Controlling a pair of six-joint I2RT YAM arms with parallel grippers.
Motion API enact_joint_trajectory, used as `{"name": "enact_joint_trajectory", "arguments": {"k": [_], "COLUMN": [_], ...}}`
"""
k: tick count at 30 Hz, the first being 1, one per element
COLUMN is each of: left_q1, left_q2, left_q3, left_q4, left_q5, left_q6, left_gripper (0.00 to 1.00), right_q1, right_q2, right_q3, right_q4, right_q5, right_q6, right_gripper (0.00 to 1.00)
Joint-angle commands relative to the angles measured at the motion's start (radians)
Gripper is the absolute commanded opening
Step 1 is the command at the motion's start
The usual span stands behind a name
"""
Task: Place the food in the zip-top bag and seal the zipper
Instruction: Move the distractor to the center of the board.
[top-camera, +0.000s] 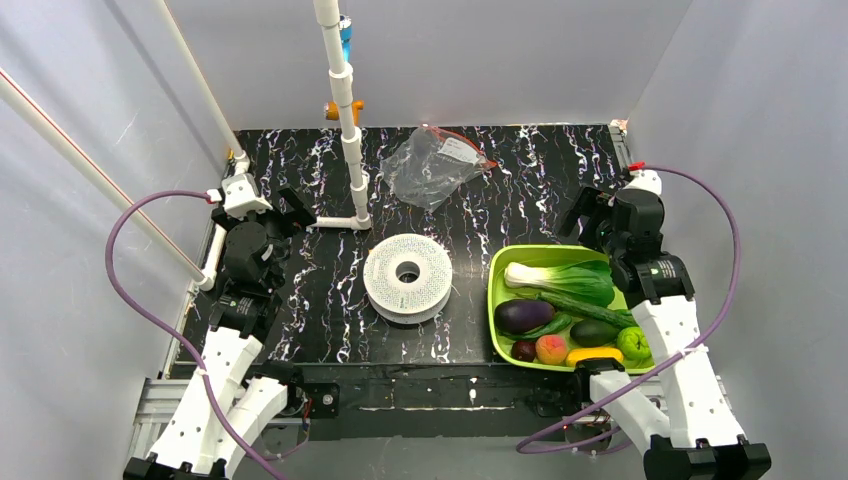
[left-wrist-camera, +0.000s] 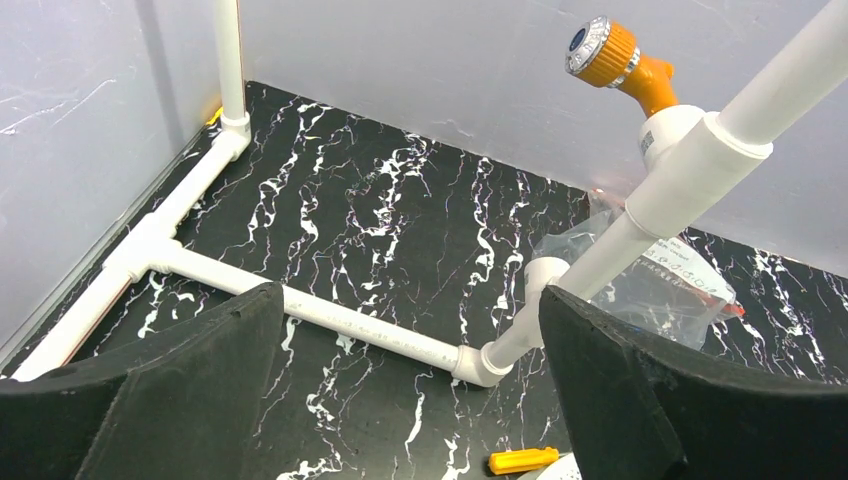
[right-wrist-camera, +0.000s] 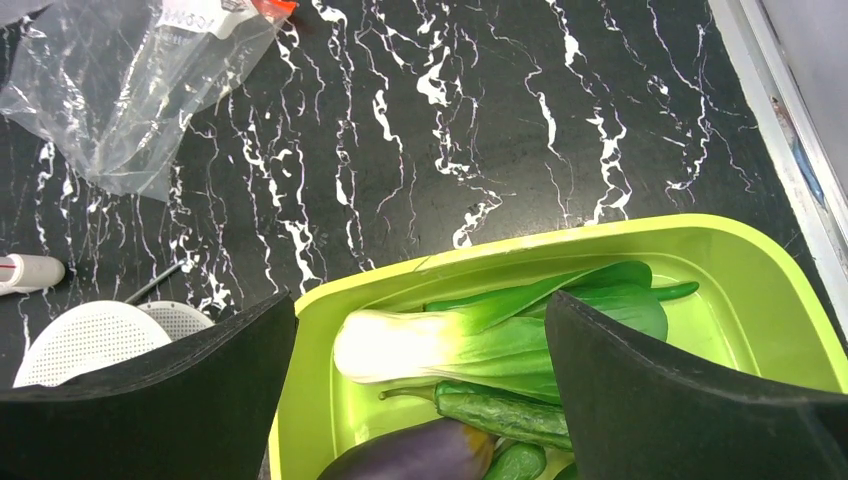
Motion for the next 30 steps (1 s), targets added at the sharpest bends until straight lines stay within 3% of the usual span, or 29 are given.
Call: {"name": "enact_joint_trajectory", "arguments": {"k": [1,14,20,25,30], "left_q1": [-0.012,-0.055,-0.221,-0.233,-0.233], "left_q2": [-0.001,0.015,0.045,0.047,-0.113], "left_q3": [0.039,0.046,0.092,0.088,0.010], "left_q4": [0.002,-0.012,-0.156,-0.471,-0.520], "left_q5": [-0.013,-0.013,-0.103,0.057,0.360], "left_q6": [-0.003,0.013,-0.003,-0.235,-0.259], "left_gripper": [0.99,0.99,0.99,0.99,1.00], "right_q1": [0.005,0.005,0.005,0.004,0.005], "right_q2": [-0.050,-0.102,-0.099,-0.122,-0.148], "right_q3": [0.009,-0.003,0.009,-0.026,-0.057], "right_q4": [0.049,0.058,0.049,0.061,0.080], "right_q5": [0.002,-0.016,-0.083,-0.111,-0.136], "right_q6": [-0.008,-0.031,-0.036,-0.048,-0.055], "right_gripper": [1.00,1.00,1.00,1.00,1.00]}}
